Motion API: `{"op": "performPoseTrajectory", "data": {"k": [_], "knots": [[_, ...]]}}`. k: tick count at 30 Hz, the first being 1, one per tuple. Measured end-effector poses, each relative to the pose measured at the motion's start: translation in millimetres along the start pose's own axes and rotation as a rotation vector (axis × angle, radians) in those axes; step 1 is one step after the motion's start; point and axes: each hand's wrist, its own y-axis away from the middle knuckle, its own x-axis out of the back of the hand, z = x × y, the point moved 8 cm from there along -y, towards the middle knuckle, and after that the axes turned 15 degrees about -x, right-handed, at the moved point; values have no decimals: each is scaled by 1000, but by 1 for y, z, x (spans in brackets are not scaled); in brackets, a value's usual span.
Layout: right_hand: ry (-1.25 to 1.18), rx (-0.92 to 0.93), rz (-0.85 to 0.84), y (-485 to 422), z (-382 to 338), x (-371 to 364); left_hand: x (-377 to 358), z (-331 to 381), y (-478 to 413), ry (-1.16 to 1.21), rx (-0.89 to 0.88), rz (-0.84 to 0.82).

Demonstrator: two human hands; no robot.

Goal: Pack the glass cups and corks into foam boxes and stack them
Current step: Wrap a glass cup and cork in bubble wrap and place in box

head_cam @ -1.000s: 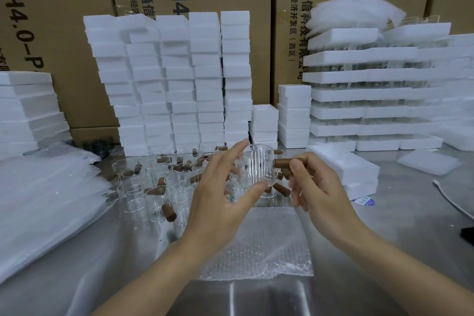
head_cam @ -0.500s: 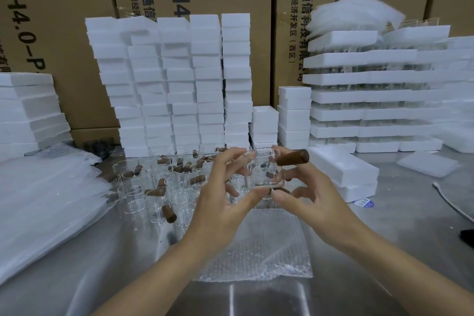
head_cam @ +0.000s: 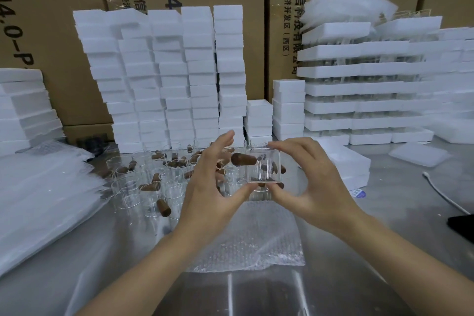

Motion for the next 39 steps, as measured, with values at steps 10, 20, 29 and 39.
{"op": "performPoseTrajectory", "data": {"k": [10,20,29,39], "knots": [[92,102,-18,4,-9,-6,-5,8,-3,-81,-103,-111],[1,-66,-107,-1,15,-14,0,-4,-8,234,68,-16],[-43,-38,-102,1,7,-14,-7,-2,-2,10,75,-105],[31,22,-131,3,0,-17,-5,1,1,-31,79,-112]]}}
